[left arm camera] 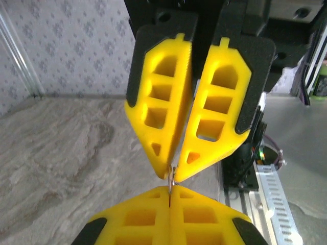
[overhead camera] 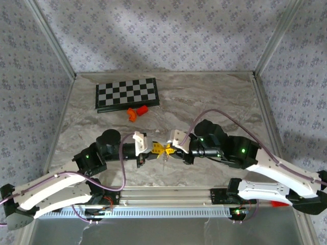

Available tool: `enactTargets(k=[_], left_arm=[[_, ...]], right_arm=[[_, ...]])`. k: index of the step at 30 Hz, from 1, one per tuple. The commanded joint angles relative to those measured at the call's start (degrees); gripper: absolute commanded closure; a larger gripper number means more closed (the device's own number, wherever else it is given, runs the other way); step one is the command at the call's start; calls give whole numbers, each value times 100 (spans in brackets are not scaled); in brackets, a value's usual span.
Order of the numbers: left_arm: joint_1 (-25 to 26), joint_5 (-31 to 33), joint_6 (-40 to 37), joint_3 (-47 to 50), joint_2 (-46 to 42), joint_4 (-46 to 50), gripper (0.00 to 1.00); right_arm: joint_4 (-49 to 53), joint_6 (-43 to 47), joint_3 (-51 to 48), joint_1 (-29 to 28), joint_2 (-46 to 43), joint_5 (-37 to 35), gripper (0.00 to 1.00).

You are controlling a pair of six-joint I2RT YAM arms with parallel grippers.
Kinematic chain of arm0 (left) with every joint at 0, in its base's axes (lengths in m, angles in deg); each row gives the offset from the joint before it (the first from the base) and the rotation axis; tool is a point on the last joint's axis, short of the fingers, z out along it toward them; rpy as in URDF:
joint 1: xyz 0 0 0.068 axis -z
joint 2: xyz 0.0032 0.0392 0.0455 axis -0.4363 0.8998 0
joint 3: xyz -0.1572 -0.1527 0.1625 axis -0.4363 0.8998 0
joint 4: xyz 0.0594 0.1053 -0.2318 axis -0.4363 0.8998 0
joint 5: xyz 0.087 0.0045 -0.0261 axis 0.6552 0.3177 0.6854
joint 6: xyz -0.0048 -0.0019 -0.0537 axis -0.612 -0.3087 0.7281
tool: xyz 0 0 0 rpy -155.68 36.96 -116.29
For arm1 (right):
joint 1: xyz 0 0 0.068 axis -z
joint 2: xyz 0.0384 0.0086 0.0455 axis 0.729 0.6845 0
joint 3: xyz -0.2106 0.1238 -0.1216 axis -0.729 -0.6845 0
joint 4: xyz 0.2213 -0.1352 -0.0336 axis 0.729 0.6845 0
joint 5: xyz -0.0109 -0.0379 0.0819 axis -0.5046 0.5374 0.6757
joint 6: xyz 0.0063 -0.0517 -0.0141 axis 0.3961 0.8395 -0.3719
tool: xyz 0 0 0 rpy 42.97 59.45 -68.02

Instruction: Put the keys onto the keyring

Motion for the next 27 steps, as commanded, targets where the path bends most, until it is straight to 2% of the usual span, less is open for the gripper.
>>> enactTargets(k=[1, 8, 19, 24, 27], left_arm=[[35, -303, 335, 159, -212, -1183, 100], [38, -650, 600, 346, -133, -2014, 100], [43, -764, 757, 393, -112, -2299, 100], [43, -774, 762, 393, -77, -2286, 100], [43, -676, 609, 335, -47, -1933, 100]], right_arm=[[-790, -282, -298, -18, -366, 87, 79], [-1289, -448, -603, -7, -693, 246, 76], [-1361, -535, -788, 11, -853, 257, 78], [-1380, -523, -805, 20, -856, 264, 91], [-1315, -494, -796, 28, -837, 275, 98]])
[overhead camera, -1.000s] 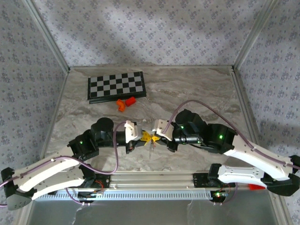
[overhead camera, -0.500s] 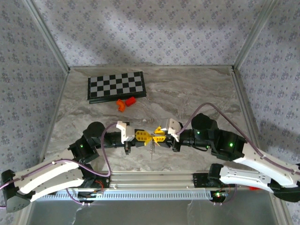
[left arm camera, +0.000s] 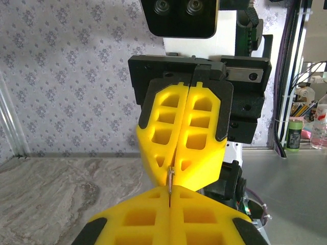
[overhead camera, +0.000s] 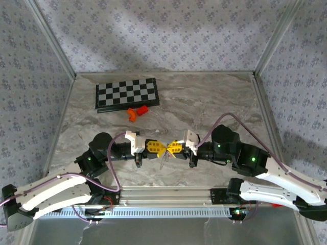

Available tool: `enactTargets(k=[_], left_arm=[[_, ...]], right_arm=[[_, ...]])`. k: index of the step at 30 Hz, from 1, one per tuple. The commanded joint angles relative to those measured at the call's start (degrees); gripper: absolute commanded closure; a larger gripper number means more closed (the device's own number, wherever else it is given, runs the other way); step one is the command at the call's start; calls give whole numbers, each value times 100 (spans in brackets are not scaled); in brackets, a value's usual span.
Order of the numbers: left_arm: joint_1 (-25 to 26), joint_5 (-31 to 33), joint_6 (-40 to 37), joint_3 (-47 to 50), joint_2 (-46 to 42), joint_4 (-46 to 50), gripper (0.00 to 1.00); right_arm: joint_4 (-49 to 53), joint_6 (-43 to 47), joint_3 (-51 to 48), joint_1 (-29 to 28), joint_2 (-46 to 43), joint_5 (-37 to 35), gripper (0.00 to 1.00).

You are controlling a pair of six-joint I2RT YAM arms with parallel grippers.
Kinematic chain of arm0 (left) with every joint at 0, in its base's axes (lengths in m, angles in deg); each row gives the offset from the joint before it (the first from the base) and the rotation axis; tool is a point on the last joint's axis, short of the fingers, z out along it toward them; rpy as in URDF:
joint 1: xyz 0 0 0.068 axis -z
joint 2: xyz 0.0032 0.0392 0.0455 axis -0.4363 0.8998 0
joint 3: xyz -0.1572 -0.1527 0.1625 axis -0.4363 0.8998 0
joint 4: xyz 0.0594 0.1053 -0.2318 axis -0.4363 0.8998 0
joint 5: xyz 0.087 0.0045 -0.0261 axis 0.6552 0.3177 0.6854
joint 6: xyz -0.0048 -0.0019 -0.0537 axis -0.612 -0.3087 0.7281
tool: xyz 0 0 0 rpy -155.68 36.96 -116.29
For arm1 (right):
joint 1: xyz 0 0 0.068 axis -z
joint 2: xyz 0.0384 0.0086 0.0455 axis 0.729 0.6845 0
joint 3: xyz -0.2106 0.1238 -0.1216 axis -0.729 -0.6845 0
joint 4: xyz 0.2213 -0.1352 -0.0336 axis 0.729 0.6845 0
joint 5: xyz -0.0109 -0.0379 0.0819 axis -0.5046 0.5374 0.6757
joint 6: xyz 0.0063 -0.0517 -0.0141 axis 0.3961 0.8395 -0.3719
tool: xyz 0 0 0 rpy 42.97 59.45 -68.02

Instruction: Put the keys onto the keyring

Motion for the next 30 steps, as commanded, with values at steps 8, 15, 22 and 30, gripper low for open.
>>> enactTargets(k=[8, 15, 22, 30], left_arm=[[50, -115, -179, -196, 19, 310, 100], [49, -223, -85, -189, 32, 171, 100], [49, -169, -118, -189, -9, 271, 100], [50, 720, -902, -829, 252, 2099, 88]], right_arm=[[121, -5, 35, 70, 62, 114, 85], [-91, -47, -25, 102, 103, 168, 81], [-88, -58, -116, 100, 111, 87, 100], [1586, 355, 795, -21, 602, -552, 100]])
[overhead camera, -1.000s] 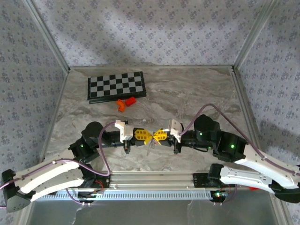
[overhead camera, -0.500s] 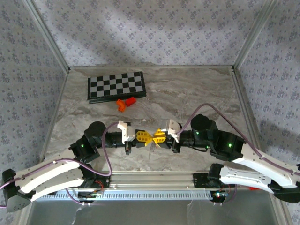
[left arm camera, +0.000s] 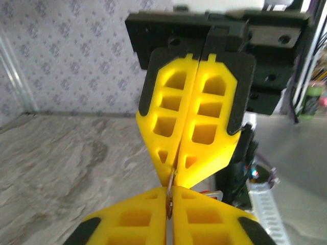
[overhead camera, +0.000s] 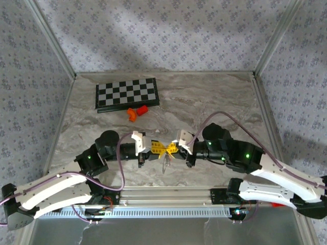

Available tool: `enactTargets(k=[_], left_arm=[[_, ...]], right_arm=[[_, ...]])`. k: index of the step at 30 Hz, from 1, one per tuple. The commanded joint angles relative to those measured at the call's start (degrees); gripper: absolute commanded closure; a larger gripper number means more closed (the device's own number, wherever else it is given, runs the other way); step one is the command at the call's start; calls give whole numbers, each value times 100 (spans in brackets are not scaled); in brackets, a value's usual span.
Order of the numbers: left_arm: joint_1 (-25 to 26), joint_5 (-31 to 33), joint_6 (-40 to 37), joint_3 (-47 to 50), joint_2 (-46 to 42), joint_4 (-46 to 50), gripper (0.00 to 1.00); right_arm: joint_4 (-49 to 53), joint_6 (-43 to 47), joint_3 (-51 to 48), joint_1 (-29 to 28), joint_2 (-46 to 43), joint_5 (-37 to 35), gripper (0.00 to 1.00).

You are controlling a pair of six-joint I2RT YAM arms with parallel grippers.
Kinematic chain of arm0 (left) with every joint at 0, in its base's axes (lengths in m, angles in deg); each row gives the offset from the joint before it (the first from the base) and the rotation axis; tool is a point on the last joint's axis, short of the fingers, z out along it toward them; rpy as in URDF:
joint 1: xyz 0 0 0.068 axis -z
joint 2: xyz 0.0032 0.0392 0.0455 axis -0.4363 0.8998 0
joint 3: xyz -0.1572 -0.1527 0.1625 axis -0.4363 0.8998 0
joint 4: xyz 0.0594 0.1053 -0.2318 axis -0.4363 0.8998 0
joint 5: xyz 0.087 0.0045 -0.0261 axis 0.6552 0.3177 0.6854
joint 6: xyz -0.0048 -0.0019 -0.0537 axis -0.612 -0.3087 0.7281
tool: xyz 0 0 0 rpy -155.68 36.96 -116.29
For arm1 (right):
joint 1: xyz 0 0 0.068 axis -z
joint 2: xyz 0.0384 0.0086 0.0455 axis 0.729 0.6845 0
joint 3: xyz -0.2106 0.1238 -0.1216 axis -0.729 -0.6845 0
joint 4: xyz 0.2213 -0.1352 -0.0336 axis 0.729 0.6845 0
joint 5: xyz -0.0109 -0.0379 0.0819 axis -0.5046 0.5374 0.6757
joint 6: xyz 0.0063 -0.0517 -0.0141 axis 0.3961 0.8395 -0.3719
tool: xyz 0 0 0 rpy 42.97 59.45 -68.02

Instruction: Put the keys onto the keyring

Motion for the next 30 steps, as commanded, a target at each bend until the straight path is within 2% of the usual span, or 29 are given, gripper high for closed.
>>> enactTargets(k=[1, 8, 13, 16, 19, 21, 30], left_arm=[[46, 328, -473, -528, 116, 820, 88], [59, 168, -728, -839, 314, 1155, 98], [63, -35, -599, -734, 213, 847, 100], [63, -169, -337, -517, 7, 241, 100], [64, -377, -36, -321, -111, -515, 100], [63, -527, 167, -171, -131, -1017, 100], [63, -796, 662, 225, -149, -2019, 100]], right_arm=[[1012, 304, 582, -59, 229, -355, 100], [1685, 578, 1303, -86, 787, -207, 100], [1349, 518, 1254, -123, 665, -57, 100], [979, 308, 1027, -123, 496, -75, 98], [365, 39, 567, -119, 219, -53, 81], [-84, -139, 304, -131, -6, 33, 75], [-702, -201, -109, -114, -436, 315, 77]])
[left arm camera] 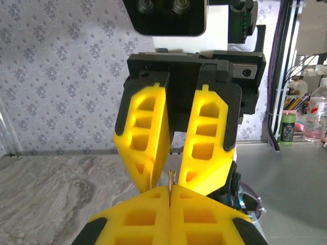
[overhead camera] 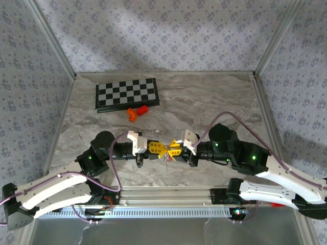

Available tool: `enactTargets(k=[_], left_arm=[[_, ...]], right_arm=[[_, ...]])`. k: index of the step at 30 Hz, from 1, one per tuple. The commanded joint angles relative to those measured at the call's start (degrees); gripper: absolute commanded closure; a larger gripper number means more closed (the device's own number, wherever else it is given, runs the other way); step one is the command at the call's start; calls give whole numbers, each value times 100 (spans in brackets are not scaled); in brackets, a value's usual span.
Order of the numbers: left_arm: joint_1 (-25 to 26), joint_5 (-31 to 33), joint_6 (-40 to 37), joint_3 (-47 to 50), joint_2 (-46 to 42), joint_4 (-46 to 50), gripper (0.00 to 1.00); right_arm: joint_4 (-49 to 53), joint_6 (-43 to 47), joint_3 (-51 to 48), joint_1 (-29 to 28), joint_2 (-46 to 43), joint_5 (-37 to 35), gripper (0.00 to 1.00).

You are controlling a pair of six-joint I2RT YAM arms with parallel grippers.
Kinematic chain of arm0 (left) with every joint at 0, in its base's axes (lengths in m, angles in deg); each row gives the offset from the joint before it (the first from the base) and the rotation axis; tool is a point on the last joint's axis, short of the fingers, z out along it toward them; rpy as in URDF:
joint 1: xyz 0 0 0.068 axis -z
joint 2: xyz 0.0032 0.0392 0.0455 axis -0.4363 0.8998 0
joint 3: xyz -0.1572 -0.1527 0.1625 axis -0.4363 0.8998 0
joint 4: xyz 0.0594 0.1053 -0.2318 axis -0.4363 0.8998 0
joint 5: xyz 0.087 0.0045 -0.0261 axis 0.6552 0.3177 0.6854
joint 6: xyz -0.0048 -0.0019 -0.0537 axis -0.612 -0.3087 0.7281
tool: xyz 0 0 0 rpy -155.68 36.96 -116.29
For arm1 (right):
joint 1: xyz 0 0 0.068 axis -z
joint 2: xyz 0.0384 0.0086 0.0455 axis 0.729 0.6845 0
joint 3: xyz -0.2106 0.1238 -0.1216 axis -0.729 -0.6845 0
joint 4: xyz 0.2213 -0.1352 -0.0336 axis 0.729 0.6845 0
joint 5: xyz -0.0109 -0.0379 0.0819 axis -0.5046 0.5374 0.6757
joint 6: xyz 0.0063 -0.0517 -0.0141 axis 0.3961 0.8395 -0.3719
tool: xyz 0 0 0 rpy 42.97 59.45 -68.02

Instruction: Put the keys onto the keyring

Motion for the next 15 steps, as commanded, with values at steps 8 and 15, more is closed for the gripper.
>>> enactTargets(k=[8, 15], left_arm=[[39, -288, 326, 35, -99, -882, 100], [39, 5, 23, -151, -141, -139, 100]], right_arm=[[-428, -154, -154, -12, -119, 187, 92], [67, -33, 91, -47, 12, -210, 100]])
